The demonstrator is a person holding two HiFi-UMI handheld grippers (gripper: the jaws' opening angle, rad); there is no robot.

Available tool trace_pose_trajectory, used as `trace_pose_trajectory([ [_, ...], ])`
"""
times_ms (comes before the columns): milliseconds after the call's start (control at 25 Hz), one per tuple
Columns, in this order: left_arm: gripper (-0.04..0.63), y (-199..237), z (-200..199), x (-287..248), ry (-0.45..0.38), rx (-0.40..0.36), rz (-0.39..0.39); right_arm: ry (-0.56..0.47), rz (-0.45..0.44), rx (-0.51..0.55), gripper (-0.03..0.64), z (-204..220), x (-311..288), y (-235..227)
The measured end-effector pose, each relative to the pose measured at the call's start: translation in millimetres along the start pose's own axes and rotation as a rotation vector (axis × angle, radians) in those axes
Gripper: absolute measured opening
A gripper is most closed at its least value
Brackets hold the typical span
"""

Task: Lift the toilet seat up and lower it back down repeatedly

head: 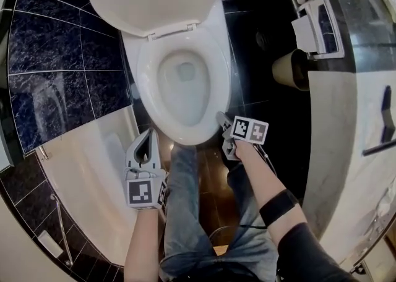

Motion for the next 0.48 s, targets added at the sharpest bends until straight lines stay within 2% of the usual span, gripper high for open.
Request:
trace_pose_trajectory([
  [160,-0.002,6,9,3,-0.005,0.001,-0.008,-0.013,-0.030,-0.052,0.138,0,-1,-1],
  [360,-0.002,4,14,3,0.019,0.015,-0.006,0.003,-0.031,-0.052,0.132,-1,0,-2],
  [480,-0.002,3,16,4,-0.001,0.006,-0.001,0.004,-0.021,-0.047,0.121,-2,2,-2],
])
Point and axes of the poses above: the fingertips, and each gripper's own axes: x backward along the fingers, y to its left, z out of its underside, the point moved 4 cm from there along x, backward along the fingers, and after that the axes turned 12 degrees about x, right-handed, at the moved point
